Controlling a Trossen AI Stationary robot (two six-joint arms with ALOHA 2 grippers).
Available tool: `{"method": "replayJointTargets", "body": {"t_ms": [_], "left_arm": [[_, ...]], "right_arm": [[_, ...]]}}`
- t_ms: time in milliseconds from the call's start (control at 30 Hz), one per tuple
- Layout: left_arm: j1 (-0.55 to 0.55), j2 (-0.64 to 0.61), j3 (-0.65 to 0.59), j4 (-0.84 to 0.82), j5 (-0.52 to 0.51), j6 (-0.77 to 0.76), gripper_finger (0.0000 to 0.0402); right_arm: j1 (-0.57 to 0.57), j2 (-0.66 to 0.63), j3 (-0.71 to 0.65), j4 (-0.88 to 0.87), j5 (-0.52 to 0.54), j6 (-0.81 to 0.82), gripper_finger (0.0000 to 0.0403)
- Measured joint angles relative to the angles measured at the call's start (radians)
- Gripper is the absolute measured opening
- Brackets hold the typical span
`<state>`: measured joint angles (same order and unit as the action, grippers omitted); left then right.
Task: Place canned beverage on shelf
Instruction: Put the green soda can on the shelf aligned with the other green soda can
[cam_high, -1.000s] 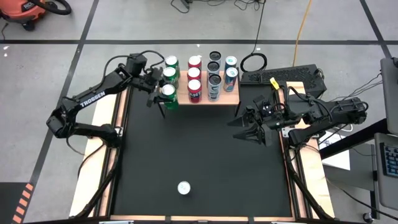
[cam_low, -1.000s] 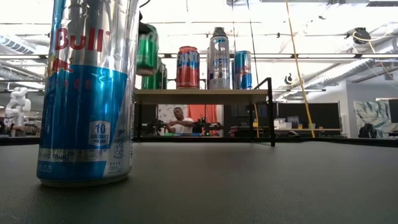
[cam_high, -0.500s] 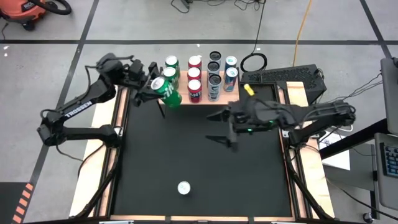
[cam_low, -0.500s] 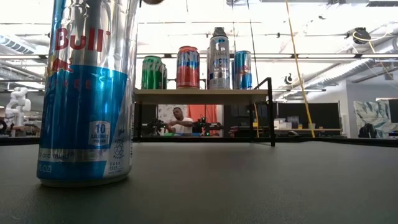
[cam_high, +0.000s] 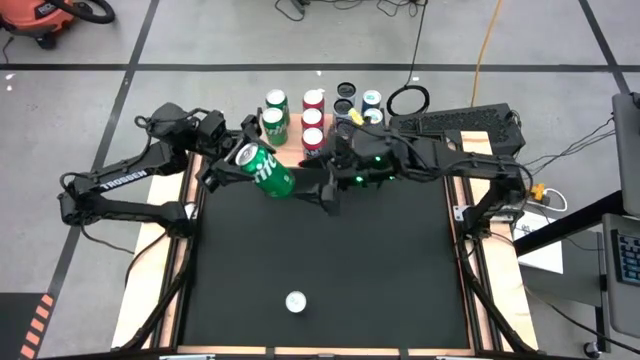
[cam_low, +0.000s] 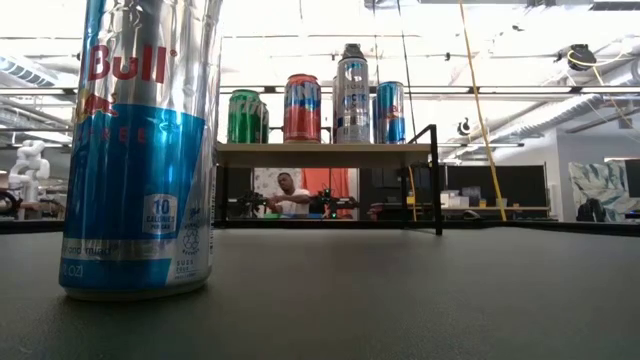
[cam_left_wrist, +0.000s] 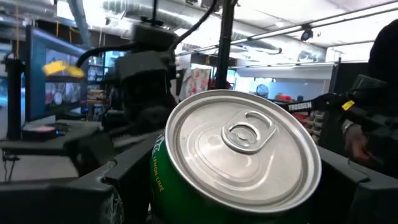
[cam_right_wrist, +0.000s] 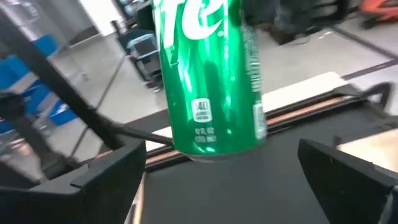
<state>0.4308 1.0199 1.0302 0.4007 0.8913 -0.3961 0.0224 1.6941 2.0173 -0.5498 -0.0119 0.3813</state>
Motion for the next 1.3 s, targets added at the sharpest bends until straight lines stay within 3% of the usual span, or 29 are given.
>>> {"method": "replayJointTargets", "body": {"t_ms": [233, 500, 967, 1300], "left_arm": [[-0.077, 0.004, 0.000, 0.013, -0.058, 0.069, 0.0305], [-0.114, 0.006, 0.000, 0.010, -0.088, 0.091, 0.0305], [-0.152, 0.013, 0.000, 0.012, -0.106, 0.136, 0.0305], [-0.167, 0.015, 0.000, 0.010, -0.120, 0.141, 0.0305]], "right_arm": [[-0.035, 0.087, 0.039, 0.088, -0.156, 0.016, 0.0400], [-0.039, 0.122, 0.039, 0.232, -0.256, 0.028, 0.0394], [-0.039, 0.122, 0.039, 0.235, -0.307, 0.066, 0.0308], [-0.037, 0.122, 0.039, 0.238, -0.365, 0.060, 0.0363]]}}
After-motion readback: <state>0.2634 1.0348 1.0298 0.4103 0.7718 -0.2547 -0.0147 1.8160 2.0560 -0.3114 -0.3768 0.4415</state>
